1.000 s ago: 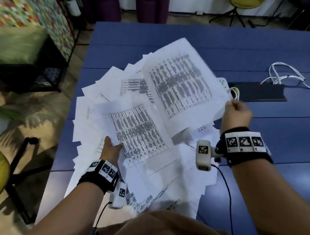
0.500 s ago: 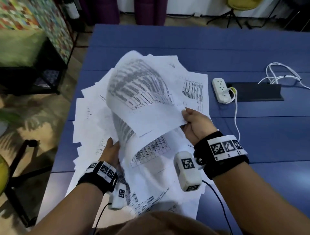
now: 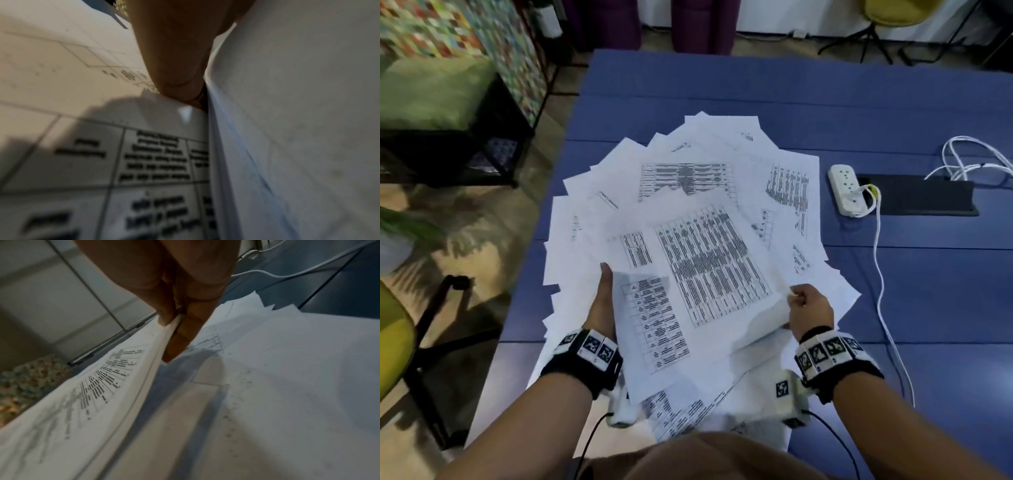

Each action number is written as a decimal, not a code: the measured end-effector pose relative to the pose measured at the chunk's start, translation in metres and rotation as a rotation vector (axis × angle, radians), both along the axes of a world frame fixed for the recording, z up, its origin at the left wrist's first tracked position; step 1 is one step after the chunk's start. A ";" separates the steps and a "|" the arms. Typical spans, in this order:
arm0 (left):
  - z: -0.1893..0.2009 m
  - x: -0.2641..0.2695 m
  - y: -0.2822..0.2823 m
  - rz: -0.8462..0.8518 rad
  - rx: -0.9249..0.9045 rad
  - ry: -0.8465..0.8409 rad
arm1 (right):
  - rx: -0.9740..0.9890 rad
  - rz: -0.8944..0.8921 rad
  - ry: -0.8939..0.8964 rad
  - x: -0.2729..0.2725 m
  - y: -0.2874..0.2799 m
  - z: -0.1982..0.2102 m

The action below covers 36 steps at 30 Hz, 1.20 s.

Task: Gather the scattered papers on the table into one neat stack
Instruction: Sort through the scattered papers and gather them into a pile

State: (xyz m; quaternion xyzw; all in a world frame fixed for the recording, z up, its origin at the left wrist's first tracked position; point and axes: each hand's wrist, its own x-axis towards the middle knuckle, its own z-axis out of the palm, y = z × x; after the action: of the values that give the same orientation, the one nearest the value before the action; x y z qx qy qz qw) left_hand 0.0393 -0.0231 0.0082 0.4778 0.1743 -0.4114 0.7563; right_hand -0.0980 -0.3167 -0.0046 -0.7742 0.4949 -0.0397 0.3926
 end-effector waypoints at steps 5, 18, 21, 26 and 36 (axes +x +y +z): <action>-0.013 0.006 -0.007 0.109 0.190 0.009 | -0.286 0.336 0.286 -0.002 0.014 0.010; -0.016 0.005 0.001 0.118 0.116 0.072 | -0.308 1.375 0.246 0.017 0.173 0.005; -0.014 0.006 0.005 0.075 0.094 0.056 | -0.312 1.351 0.160 0.014 0.168 -0.003; -0.009 0.006 0.009 0.046 0.025 0.017 | -0.232 1.127 -0.021 0.018 0.176 -0.002; -0.018 0.010 0.017 -0.038 -0.008 -0.018 | -0.106 0.772 0.058 0.065 0.191 0.014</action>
State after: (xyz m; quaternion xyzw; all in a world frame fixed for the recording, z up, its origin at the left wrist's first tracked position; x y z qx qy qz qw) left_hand 0.0489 -0.0063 -0.0101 0.4817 0.1568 -0.4220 0.7519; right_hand -0.0330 -0.1254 0.0091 -0.9235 0.1753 0.1074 0.3239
